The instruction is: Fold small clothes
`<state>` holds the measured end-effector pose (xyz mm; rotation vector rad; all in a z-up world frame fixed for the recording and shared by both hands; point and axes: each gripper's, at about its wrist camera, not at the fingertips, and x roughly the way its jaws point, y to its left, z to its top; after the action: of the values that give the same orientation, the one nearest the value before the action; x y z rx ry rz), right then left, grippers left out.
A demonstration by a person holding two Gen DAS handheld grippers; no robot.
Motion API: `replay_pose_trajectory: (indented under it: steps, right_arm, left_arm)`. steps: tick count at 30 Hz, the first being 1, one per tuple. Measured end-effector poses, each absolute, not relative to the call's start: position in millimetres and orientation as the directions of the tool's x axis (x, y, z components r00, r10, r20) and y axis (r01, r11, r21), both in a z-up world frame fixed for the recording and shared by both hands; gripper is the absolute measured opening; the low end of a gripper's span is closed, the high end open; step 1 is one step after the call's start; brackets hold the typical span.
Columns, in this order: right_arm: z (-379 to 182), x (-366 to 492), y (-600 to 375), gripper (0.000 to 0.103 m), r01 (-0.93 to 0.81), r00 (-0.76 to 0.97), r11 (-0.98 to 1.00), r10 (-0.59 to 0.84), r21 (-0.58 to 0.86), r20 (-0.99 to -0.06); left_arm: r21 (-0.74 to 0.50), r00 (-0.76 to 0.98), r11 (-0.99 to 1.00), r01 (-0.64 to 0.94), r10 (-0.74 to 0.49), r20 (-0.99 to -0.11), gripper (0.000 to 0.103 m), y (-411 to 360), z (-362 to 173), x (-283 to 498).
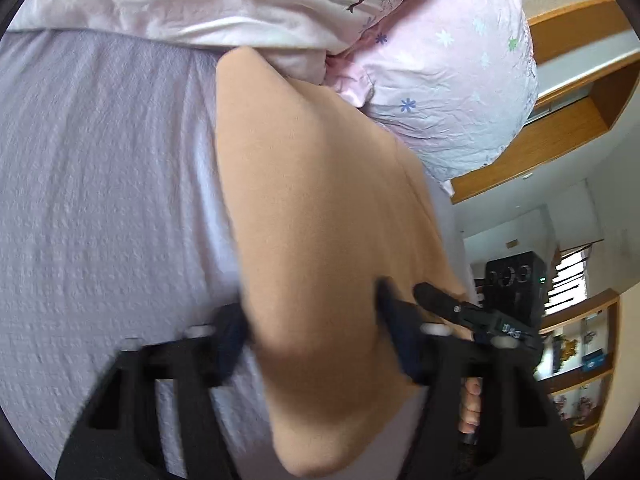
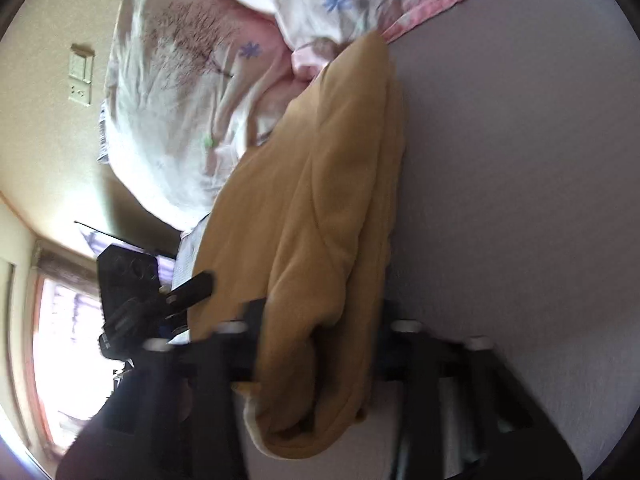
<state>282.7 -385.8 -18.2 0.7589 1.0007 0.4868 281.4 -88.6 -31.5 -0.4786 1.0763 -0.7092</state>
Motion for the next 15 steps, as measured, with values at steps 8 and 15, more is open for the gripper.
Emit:
replay_pose_trajectory:
  steps: [8, 15]
  right_arm:
    - [5, 270, -307, 0.031, -0.237, 0.394, 0.688, 0.713, 0.686, -0.580]
    - [56, 216, -321, 0.062, -0.252, 0.591, 0.739, 0.629, 0.625, -0.505]
  left_arm:
    - [-0.592, 0.445, 0.730, 0.343, -0.681, -0.582, 0.036, -10, -6, 221]
    - [-0.393, 0.593, 0.824, 0.409, -0.567, -0.572, 0.049, 24, 18, 153]
